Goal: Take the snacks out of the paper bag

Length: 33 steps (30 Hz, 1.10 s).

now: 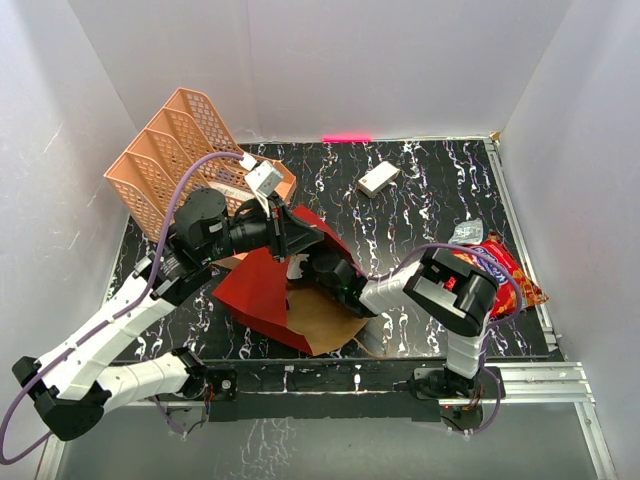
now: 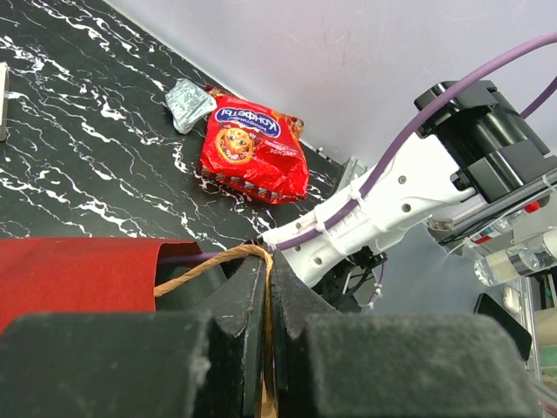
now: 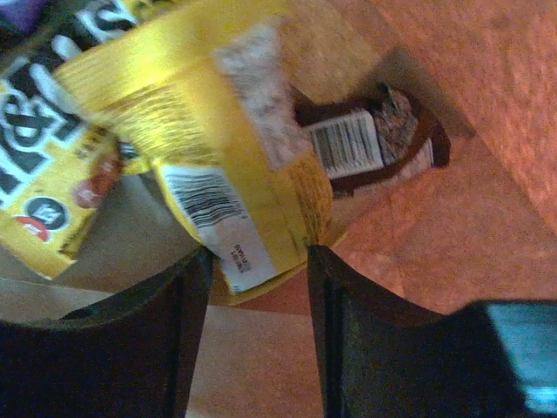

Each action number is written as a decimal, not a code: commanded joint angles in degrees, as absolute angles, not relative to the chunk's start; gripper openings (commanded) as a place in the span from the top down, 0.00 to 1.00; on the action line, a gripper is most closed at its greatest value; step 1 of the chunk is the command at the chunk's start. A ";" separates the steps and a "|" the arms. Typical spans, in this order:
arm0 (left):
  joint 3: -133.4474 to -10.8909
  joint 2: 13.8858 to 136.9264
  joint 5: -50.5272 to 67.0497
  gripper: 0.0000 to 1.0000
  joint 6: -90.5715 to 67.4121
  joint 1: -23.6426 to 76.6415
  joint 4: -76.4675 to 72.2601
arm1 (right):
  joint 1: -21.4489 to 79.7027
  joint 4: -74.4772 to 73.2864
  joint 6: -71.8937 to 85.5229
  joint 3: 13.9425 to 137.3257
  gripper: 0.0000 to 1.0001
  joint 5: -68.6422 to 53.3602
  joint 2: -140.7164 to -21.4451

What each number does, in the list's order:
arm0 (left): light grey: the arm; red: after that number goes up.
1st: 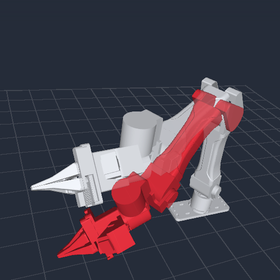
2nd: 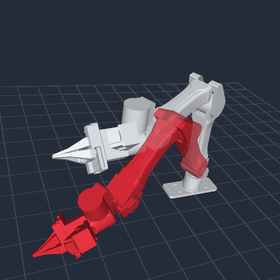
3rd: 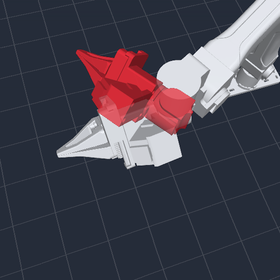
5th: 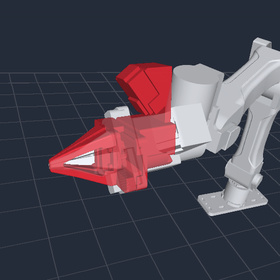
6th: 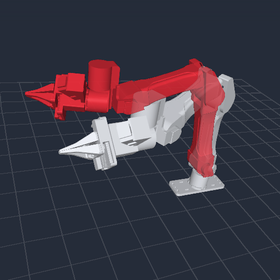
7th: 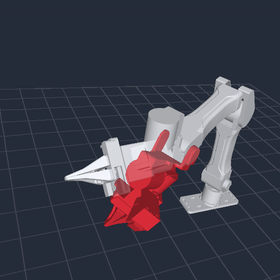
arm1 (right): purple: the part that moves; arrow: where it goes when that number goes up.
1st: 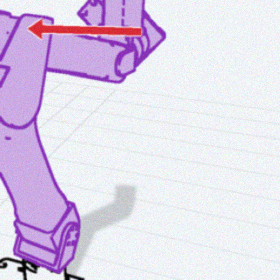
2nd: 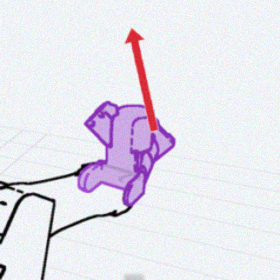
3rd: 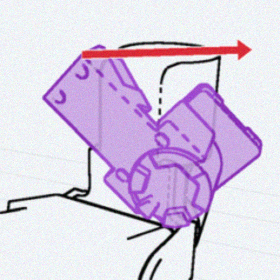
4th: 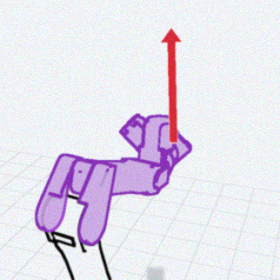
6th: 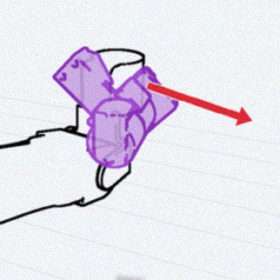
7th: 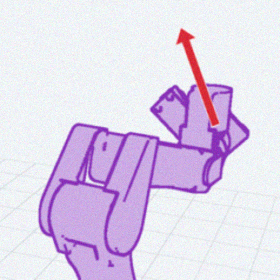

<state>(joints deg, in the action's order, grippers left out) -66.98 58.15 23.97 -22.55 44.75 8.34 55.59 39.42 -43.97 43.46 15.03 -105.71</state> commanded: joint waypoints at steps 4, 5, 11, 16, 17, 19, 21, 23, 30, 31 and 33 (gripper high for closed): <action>-68.84 54.77 23.41 1.00 -22.19 45.00 6.45 | 53.20 44.34 -41.05 45.44 0.63 12.86 -104.21; -68.79 54.71 23.23 1.00 -22.15 45.00 6.44 | 53.17 44.24 -41.03 45.18 0.66 12.43 -103.78; -68.32 54.51 21.97 1.00 -21.67 45.00 6.85 | 52.99 43.53 -40.31 42.97 0.78 9.69 -100.81; -68.46 54.49 21.04 1.00 -20.98 44.98 7.65 | 52.98 42.15 -40.00 41.29 0.86 7.38 -97.41; -68.42 54.42 20.87 1.00 -20.74 44.99 7.97 | 53.00 41.08 -40.06 41.04 0.86 6.44 -96.51; -68.43 54.26 20.30 1.00 -20.26 45.00 8.68 | 52.98 38.45 -42.10 40.35 0.86 2.72 -94.47; -68.31 54.07 19.92 1.00 -19.85 45.05 9.27 | 52.98 38.67 -44.57 38.61 0.86 -0.01 -92.39; -68.41 53.97 19.70 1.00 -19.50 45.00 9.59 | 52.87 37.80 -49.42 37.31 0.82 -3.38 -91.29; -69.28 54.22 19.25 1.00 -18.32 44.98 10.97 | 52.33 25.45 -61.42 38.90 0.79 -14.89 -87.84; -69.36 54.23 19.13 1.00 -18.22 44.95 11.06 | 52.34 23.38 -63.31 39.30 0.71 -15.98 -87.50; -69.27 54.28 19.15 1.00 -18.19 45.00 10.88 | 52.36 21.14 -66.27 39.23 0.54 -17.21 -86.64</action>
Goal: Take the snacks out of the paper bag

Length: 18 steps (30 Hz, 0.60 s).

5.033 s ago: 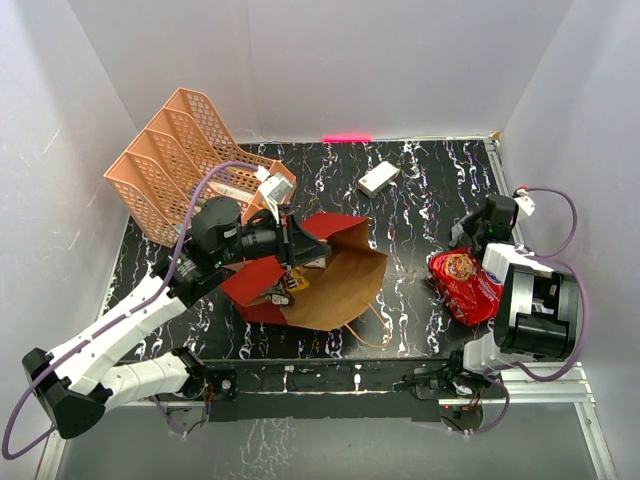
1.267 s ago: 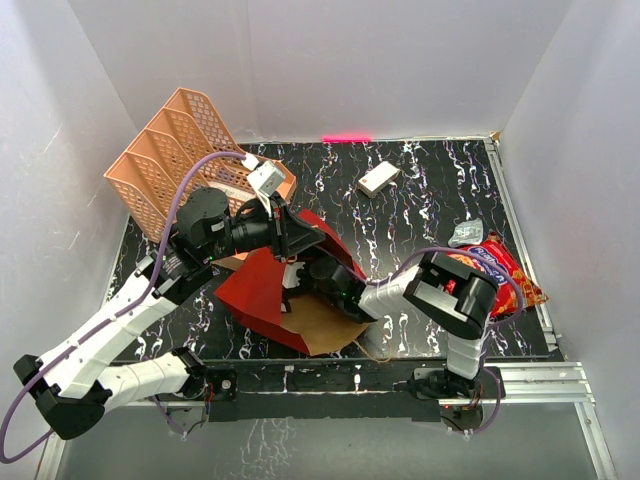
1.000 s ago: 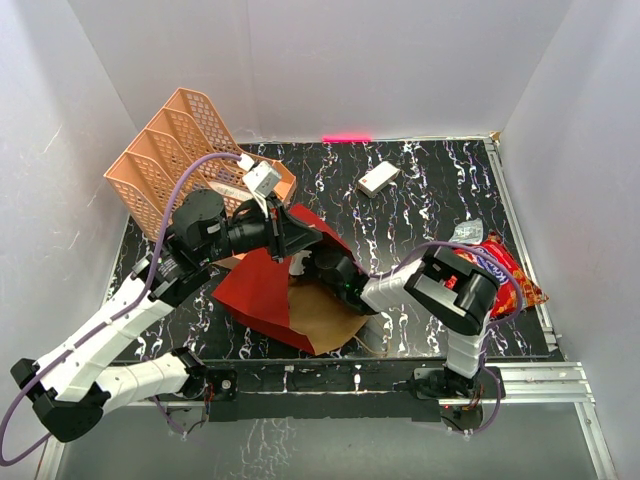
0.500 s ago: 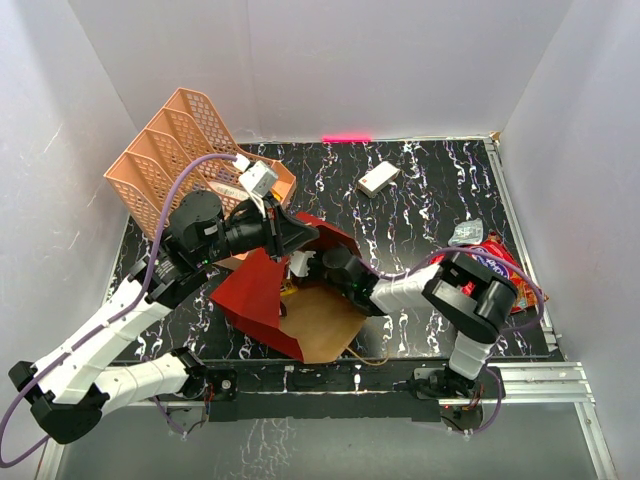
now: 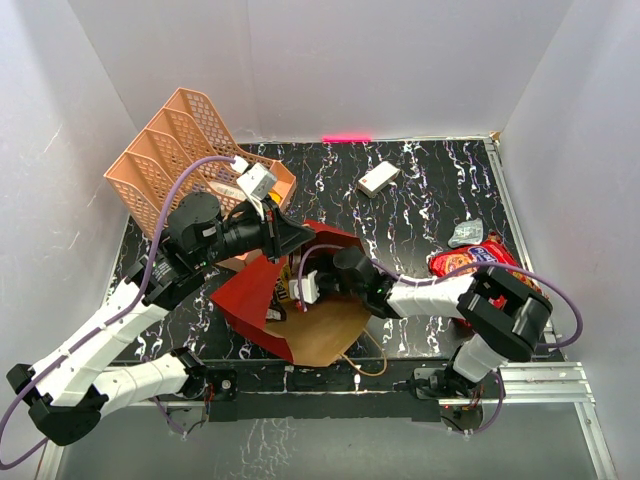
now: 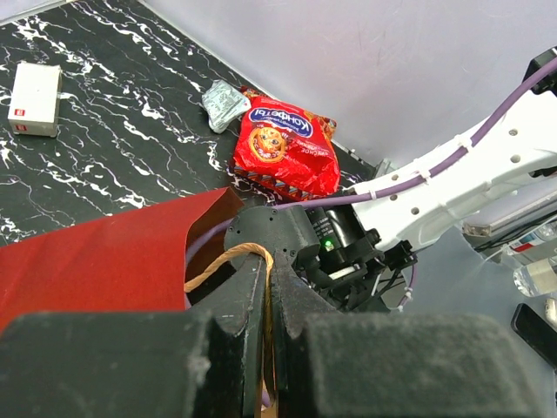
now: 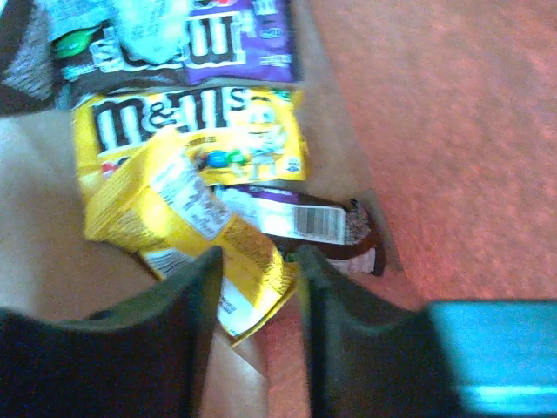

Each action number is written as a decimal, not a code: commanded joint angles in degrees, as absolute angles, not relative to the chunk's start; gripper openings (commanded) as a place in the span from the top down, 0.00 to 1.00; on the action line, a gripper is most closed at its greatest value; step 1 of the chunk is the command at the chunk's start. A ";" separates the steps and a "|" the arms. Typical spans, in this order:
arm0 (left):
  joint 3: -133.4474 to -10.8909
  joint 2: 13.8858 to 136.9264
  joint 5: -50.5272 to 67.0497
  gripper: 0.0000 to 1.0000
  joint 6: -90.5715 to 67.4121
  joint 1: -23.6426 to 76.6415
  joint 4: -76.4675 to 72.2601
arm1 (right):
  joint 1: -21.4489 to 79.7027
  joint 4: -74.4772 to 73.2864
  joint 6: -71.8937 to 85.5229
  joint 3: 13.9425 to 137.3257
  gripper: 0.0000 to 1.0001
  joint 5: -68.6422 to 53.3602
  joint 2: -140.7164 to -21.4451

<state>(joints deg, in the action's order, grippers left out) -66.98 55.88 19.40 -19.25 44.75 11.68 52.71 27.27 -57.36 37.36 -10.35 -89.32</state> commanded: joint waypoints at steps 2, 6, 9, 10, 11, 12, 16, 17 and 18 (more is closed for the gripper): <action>-69.17 54.31 19.28 1.00 -18.32 44.98 10.73 | 52.36 17.62 -70.17 39.87 0.45 -18.30 -85.85; -68.96 54.50 19.60 1.00 -18.37 45.00 10.57 | 52.36 5.91 -76.14 45.44 0.36 -18.95 -88.29; -68.89 54.49 19.84 1.00 -18.45 45.00 10.14 | 52.52 5.61 -78.36 47.28 0.30 -18.09 -90.46; -68.95 54.49 19.89 1.00 -18.46 45.00 10.07 | 52.54 5.15 -78.85 48.21 0.27 -18.29 -91.22; -68.99 54.50 20.00 1.00 -18.52 44.99 9.98 | 52.60 4.77 -79.36 49.22 0.25 -18.44 -92.03; -68.99 54.49 20.03 1.00 -18.54 45.00 9.92 | 52.64 4.10 -79.88 50.33 0.24 -18.45 -92.95; -69.07 54.62 20.28 1.00 -18.50 45.00 9.93 | 52.64 -0.67 -82.64 54.70 0.24 -18.92 -97.69; -69.16 54.54 20.30 1.00 -18.44 45.00 10.01 | 52.63 -2.06 -83.18 55.90 0.24 -19.26 -98.83; -69.17 54.53 20.26 1.00 -18.38 45.00 10.02 | 52.65 -3.18 -83.68 56.90 0.24 -19.55 -99.55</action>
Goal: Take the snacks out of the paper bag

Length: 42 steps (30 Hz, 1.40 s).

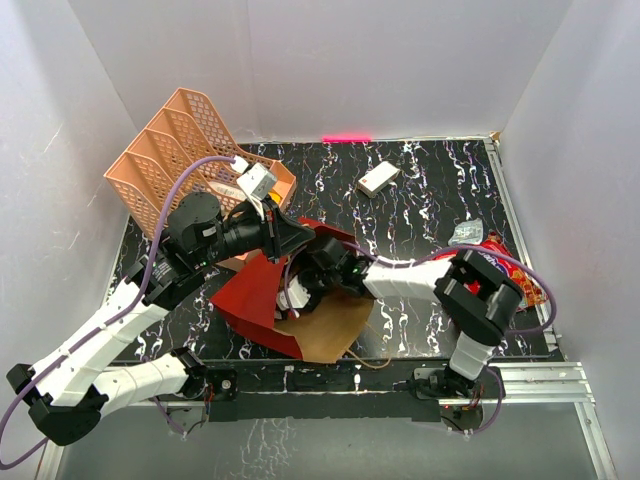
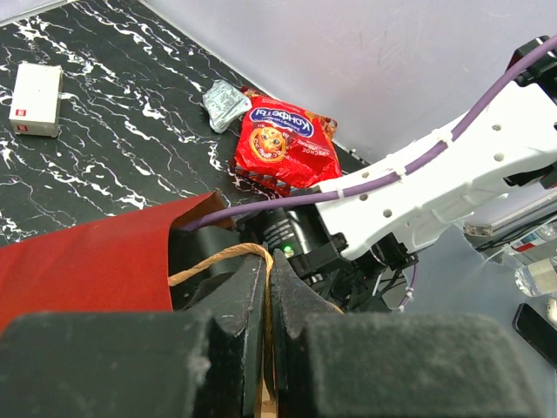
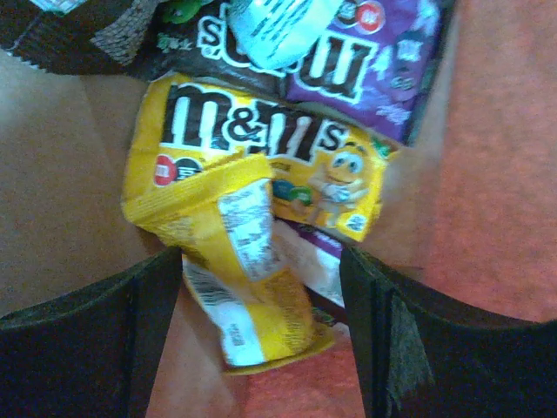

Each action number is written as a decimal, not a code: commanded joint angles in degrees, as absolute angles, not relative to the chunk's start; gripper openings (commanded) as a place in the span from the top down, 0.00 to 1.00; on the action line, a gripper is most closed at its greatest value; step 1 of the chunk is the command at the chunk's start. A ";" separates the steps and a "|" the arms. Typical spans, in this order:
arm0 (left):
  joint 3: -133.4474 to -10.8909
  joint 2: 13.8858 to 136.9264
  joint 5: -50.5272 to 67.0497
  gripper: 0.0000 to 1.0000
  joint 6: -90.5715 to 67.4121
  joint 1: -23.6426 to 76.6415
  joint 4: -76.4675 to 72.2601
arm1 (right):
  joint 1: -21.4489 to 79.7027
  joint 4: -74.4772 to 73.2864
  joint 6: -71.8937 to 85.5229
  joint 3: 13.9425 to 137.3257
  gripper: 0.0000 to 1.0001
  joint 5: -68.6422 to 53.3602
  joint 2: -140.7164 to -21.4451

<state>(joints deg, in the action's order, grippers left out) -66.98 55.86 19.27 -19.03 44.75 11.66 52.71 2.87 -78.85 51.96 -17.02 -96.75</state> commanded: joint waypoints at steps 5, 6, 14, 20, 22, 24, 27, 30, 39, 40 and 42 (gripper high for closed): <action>-69.08 54.24 19.89 1.00 -17.98 45.00 10.47 | 52.62 -6.54 -84.98 60.91 0.29 -20.53 -104.49; -69.13 54.16 19.82 1.00 -17.89 45.00 10.56 | 52.60 -6.62 -85.07 61.14 0.32 -20.30 -104.84; -68.14 52.86 17.37 1.00 -17.03 45.00 11.36 | 52.43 -4.11 -83.15 59.29 0.64 -19.59 -101.21; -67.29 51.68 13.17 1.00 -16.77 45.00 12.07 | 51.95 -2.89 -78.66 56.46 0.71 -21.36 -93.50; -66.93 50.82 11.51 1.00 -16.70 45.00 12.17 | 51.77 -2.37 -76.10 54.79 0.72 -22.39 -89.98; -66.52 50.19 10.17 1.00 -16.70 45.00 12.21 | 51.77 -2.33 -72.55 53.21 0.75 -23.22 -86.13; -66.42 49.99 9.44 1.00 -16.40 45.00 12.58 | 51.76 -3.60 -66.05 50.71 0.75 -26.51 -78.98; -66.62 50.07 9.32 1.00 -16.22 44.96 12.92 | 51.70 -6.85 -57.59 48.34 0.75 -30.23 -70.69; -66.01 50.26 8.21 1.00 -16.27 45.00 12.96 | 51.77 -10.43 -23.51 52.61 0.87 -21.55 -45.69; -65.97 50.34 8.18 1.00 -16.26 45.00 13.00 | 51.76 -11.51 -21.75 54.80 0.87 -19.78 -44.67; -65.79 50.31 7.88 1.00 -16.37 45.00 13.09 | 51.77 -13.15 -19.79 58.71 0.87 -14.33 -43.84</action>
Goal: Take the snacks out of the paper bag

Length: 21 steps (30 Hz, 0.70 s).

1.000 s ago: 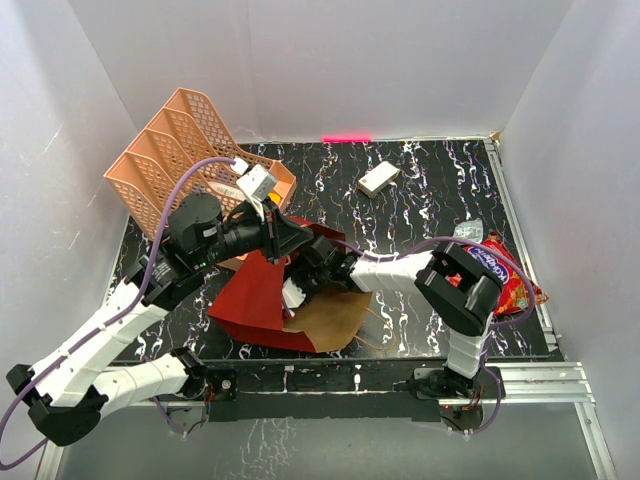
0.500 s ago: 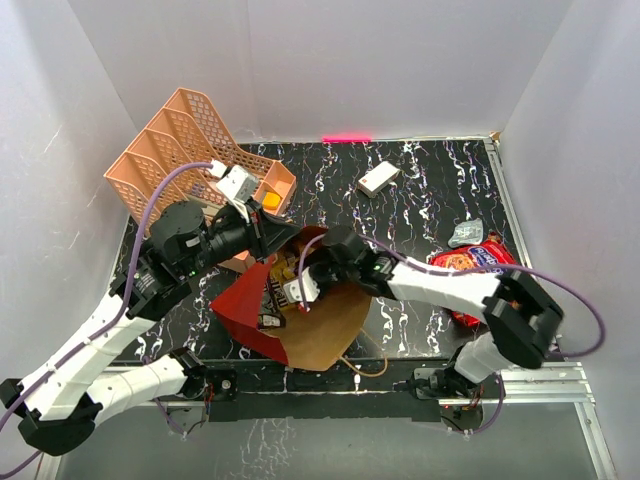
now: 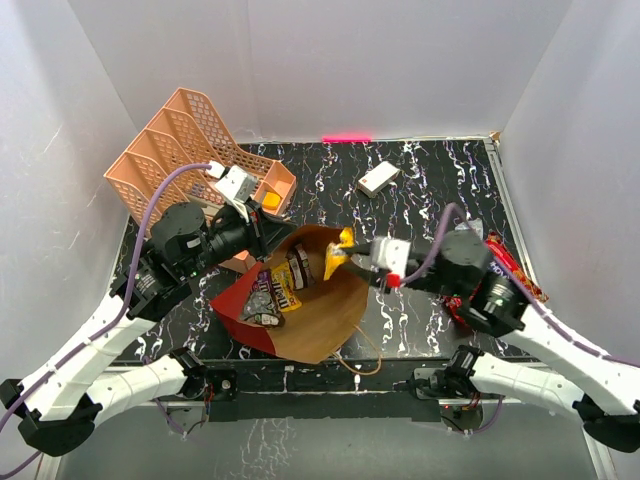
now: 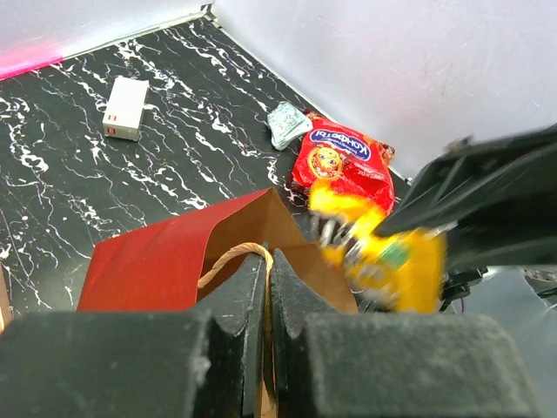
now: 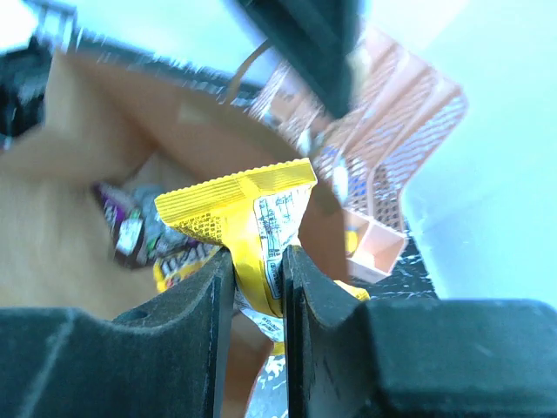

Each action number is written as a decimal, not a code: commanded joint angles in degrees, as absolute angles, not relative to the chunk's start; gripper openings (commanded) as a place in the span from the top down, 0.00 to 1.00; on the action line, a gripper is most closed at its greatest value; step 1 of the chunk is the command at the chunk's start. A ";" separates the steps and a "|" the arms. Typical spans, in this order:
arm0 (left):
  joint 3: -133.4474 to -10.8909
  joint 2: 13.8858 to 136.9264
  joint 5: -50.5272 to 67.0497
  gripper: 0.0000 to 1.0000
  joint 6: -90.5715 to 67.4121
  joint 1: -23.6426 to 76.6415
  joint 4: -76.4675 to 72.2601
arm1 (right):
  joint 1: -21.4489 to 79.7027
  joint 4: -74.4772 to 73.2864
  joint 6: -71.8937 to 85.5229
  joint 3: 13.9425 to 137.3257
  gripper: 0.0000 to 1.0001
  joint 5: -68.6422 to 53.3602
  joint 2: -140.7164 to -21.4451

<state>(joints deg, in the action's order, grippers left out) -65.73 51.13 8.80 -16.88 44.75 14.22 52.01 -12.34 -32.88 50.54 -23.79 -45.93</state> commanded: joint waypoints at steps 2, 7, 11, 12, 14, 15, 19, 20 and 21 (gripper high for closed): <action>-65.58 50.15 7.75 1.00 -16.68 45.00 13.02 | 51.72 -13.01 -18.77 61.32 0.87 -4.17 -44.39; -65.36 49.87 7.97 1.00 -17.31 45.00 12.94 | 51.66 1.24 -25.74 59.95 0.87 39.52 -52.41; -66.38 49.78 8.11 1.00 -17.40 44.99 13.70 | 43.31 22.63 -34.97 55.53 0.87 49.65 -61.58; -66.44 49.63 8.04 1.00 -17.47 44.99 13.76 | 39.71 23.38 -30.59 55.69 0.87 48.06 -63.61; -66.43 49.34 8.00 1.00 -17.49 45.01 13.83 | 31.87 21.02 -20.56 57.35 0.87 44.44 -68.52; -66.44 49.20 8.06 1.00 -17.57 44.98 13.80 | 28.81 18.24 -15.68 58.46 0.87 42.91 -71.15; -66.24 48.97 8.36 1.00 -17.64 44.94 13.46 | 18.78 7.93 -0.58 62.90 0.86 36.72 -81.27; -66.19 48.90 8.50 1.00 -17.66 44.99 13.31 | 16.20 5.09 3.31 63.91 0.86 33.67 -83.59; -66.06 48.89 8.74 1.00 -17.67 44.97 13.13 | 13.60 2.24 7.03 65.29 0.86 31.32 -85.58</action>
<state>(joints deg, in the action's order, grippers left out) -65.49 50.48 8.25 -17.39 44.75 14.68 20.95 8.10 -11.75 58.48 37.23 -81.28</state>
